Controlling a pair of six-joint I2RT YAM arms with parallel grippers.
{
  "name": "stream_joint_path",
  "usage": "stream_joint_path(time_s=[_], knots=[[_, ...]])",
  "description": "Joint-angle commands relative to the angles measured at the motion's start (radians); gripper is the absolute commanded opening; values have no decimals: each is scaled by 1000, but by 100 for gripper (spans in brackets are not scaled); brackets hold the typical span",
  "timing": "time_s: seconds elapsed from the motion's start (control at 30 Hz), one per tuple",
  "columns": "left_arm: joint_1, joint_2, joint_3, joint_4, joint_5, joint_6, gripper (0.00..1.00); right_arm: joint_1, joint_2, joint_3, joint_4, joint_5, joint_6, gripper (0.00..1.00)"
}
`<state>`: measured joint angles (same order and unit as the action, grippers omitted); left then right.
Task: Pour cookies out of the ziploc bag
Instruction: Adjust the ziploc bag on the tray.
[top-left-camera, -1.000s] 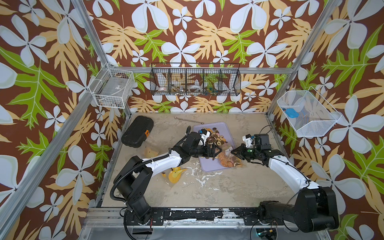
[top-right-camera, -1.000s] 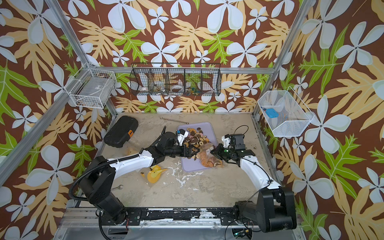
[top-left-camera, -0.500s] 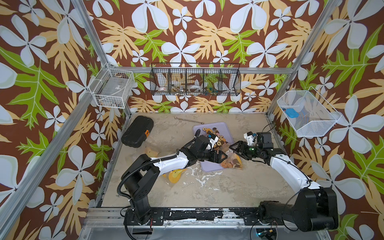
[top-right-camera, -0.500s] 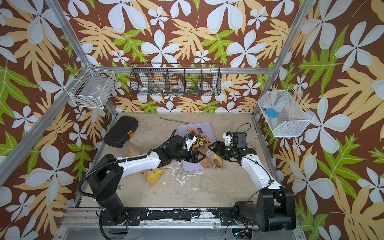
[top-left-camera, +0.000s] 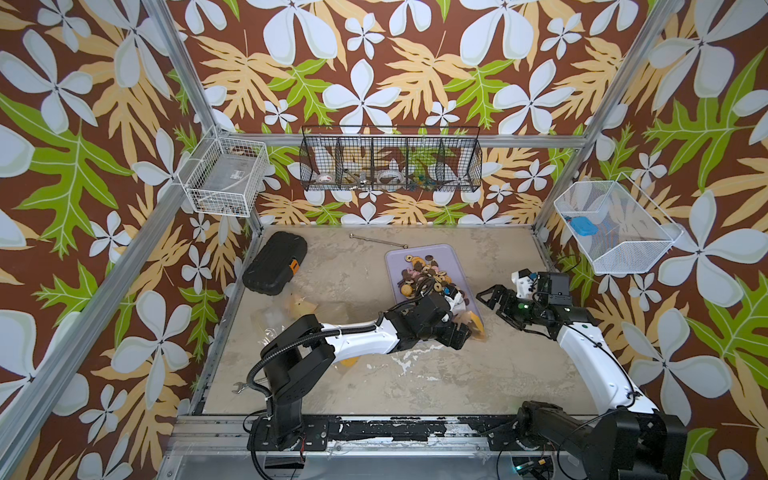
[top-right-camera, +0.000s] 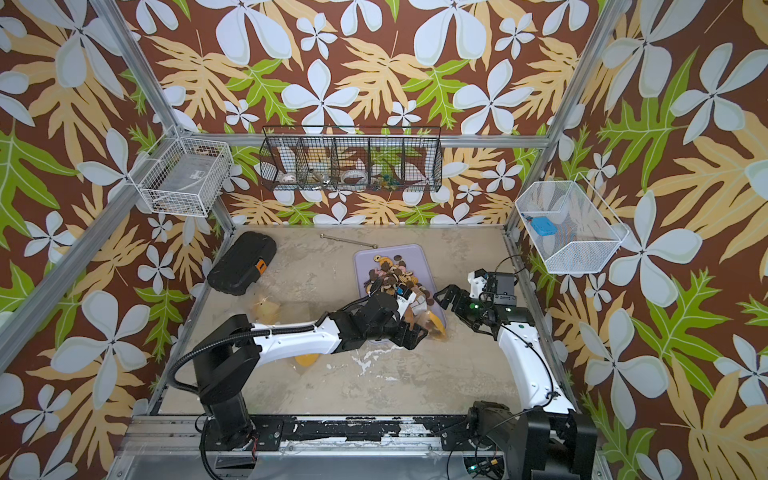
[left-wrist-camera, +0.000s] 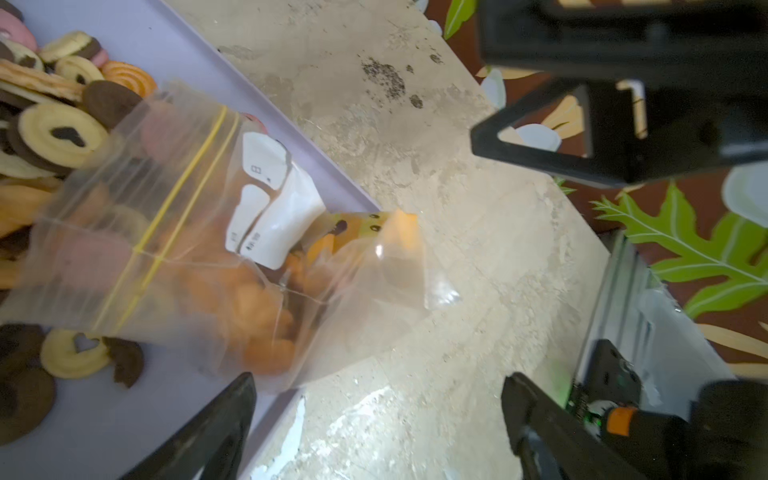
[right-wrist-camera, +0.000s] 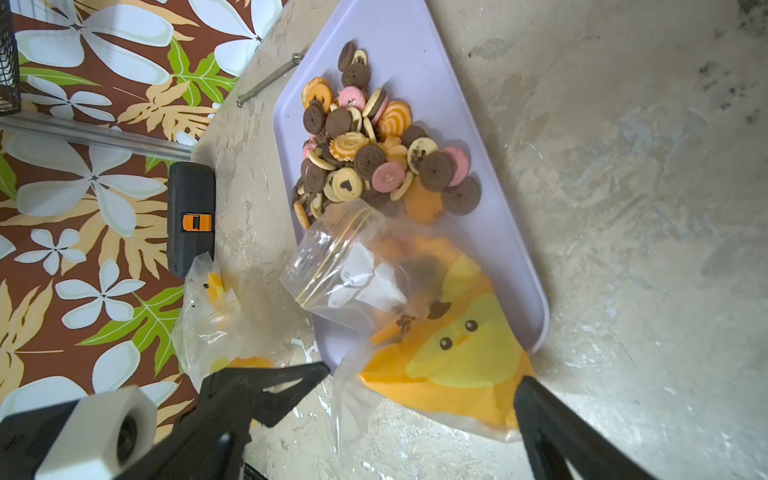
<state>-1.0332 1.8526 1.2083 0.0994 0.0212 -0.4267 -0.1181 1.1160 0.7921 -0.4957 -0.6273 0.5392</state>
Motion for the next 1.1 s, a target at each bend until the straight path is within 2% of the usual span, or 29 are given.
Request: stream_joint_path(time_s=[0.0, 0.17, 0.3, 0.4, 0.47, 0.67, 0.87, 1.07], knots=[[-8, 48, 60, -46, -121, 30, 92, -5, -22, -18, -17, 20, -13, 100], [-9, 115, 141, -71, -117, 42, 86, -31, -69, -58, -27, 32, -7, 100], [-10, 141, 171, -83, -91, 51, 76, -46, -105, -101, -15, 33, 16, 100], [-11, 143, 170, -84, -79, 52, 61, -46, -132, -126, -9, 72, 29, 100], [-11, 143, 168, -83, -72, 54, 47, -48, -143, -139, -5, 84, 37, 100], [-10, 139, 181, -96, -71, 57, 13, -48, -147, -149, -15, 111, 27, 100], [-10, 116, 208, -112, -42, 53, 0, -48, -172, -160, -26, 134, 14, 100], [-10, 107, 275, -140, 28, 32, 0, -60, -182, -193, -15, 148, 22, 100]])
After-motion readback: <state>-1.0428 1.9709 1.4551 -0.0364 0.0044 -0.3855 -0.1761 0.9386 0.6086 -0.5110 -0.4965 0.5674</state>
